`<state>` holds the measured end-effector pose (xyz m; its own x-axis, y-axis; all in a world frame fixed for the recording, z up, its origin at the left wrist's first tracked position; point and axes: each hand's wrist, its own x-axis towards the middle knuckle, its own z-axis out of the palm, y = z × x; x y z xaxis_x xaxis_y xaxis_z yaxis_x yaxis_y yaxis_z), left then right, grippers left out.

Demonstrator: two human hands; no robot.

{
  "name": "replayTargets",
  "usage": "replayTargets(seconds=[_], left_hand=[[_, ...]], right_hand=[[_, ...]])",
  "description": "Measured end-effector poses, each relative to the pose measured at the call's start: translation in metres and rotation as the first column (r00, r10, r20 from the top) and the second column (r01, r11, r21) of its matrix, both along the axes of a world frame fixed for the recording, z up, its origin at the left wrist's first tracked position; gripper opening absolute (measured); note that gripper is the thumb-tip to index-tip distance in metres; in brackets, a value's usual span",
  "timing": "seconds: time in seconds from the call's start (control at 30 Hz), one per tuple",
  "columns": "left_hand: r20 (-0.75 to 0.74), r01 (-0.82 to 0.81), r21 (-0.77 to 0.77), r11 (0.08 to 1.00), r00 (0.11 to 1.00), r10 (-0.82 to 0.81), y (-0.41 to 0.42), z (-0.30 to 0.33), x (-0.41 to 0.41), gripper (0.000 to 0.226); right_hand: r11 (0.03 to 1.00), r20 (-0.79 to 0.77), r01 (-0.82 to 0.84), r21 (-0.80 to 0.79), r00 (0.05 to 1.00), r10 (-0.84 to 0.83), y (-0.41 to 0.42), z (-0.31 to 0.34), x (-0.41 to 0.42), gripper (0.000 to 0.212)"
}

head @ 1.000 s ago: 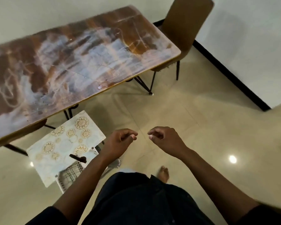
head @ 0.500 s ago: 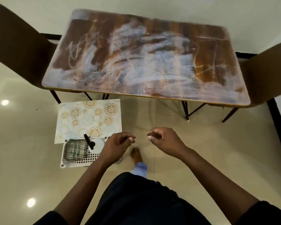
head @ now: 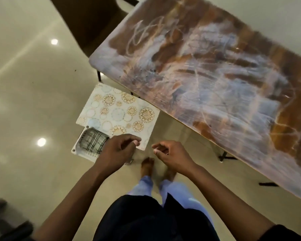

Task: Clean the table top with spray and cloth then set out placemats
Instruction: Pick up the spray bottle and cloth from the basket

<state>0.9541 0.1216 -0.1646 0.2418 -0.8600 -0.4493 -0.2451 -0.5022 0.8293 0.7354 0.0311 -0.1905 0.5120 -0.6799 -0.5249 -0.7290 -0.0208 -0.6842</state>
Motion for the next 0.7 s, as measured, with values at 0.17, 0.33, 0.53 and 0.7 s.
replayTargets(seconds=[0.17, 0.33, 0.53, 0.7], left_hand=[[-0.119, -0.409, 0.089, 0.908, 0.901, 0.417, 0.013, -0.027, 0.031, 0.022], [-0.009, -0.680, 0.179, 0.712, 0.722, 0.692, 0.047, -0.081, 0.042, 0.022], [0.100, -0.782, 0.236, 0.577, 0.611, 0.786, 0.070, -0.150, 0.042, 0.024], [0.168, -0.828, 0.225, 0.514, 0.553, 0.816, 0.074, -0.198, 0.052, 0.023]], right_hand=[[0.975, 0.005, -0.215, 0.058, 0.977, 0.215, -0.027, -0.048, 0.047, 0.022], [0.917, 0.040, -0.378, 0.126, 0.926, 0.376, -0.034, -0.100, 0.093, 0.031], [0.881, 0.027, -0.461, 0.106, 0.887, 0.461, -0.032, -0.152, 0.132, 0.051], [0.859, 0.037, -0.504, 0.090, 0.864, 0.503, -0.014, -0.192, 0.158, 0.076]])
